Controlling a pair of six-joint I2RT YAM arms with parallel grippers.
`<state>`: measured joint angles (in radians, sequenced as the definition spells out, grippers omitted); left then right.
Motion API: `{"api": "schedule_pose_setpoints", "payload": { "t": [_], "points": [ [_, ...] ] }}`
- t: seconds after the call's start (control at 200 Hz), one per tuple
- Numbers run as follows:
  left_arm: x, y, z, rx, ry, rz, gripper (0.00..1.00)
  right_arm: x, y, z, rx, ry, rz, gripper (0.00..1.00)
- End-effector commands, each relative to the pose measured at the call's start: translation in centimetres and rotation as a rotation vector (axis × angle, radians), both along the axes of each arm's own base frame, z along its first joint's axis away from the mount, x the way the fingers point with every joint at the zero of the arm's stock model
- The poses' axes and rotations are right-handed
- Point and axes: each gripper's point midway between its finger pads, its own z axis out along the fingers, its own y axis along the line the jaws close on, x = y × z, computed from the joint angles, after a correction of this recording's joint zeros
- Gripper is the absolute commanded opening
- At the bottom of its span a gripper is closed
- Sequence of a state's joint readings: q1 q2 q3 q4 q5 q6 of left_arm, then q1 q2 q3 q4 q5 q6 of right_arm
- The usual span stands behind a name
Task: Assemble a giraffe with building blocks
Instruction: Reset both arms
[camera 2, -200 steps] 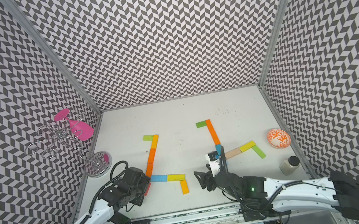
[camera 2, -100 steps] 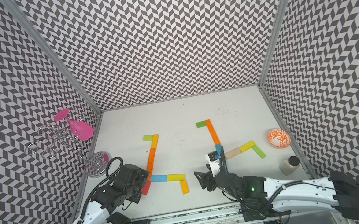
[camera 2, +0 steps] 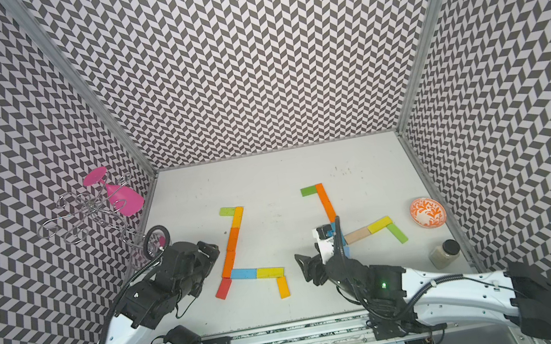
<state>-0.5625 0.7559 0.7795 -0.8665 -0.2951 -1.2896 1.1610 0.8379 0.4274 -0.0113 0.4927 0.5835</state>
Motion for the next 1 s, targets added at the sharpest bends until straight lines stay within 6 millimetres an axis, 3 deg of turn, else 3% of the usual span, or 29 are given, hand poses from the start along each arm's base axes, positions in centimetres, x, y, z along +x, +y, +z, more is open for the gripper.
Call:
{"api": "schedule_pose_setpoints", "payload": {
  "t": [0.0, 0.14, 0.215, 0.27, 0.366, 0.486, 0.596, 0.816, 0.992],
  "points": [
    [4.0, 0.9, 5.9, 0.222, -0.234, -0.045, 1.0, 2.6, -1.2, 2.7, 0.003, -0.075, -0.067, 0.74],
    [7.7, -0.2, 11.6, 0.391, -0.51, -0.13, 1.0, 6.4, -4.9, 5.0, -0.021, -0.148, -0.184, 0.75],
    [8.8, -0.1, 13.6, 0.47, -0.648, -0.128, 1.0, 8.4, -7.5, 6.3, -0.046, -0.192, -0.263, 0.75],
    [9.5, 0.5, 14.0, 0.523, -0.715, -0.111, 1.0, 9.8, -9.9, 7.1, -0.053, -0.219, -0.327, 0.75],
    [10.7, 3.0, 12.7, 0.585, -0.732, -0.045, 1.0, 11.8, -14.8, 7.9, -0.064, -0.253, -0.46, 0.75],
    [11.6, 6.6, 9.4, 0.596, -0.675, 0.039, 1.0, 13.1, -21.4, 7.9, -0.054, -0.281, -0.654, 0.75],
    [11.2, 8.3, 8.0, 0.609, -0.684, 0.102, 1.0, 13.5, -24.7, 7.1, -0.014, -0.3, -0.734, 0.76],
    [9.8, 10.5, 5.6, 0.701, -0.65, 0.202, 1.0, 13.9, -28.3, 5.1, -0.12, -0.327, -0.846, 0.82],
    [9.5, 11.4, 3.1, 0.769, -0.611, 0.227, 1.0, 13.9, -29.1, 3.5, -0.142, -0.367, -0.876, 0.84]
  ]
}}
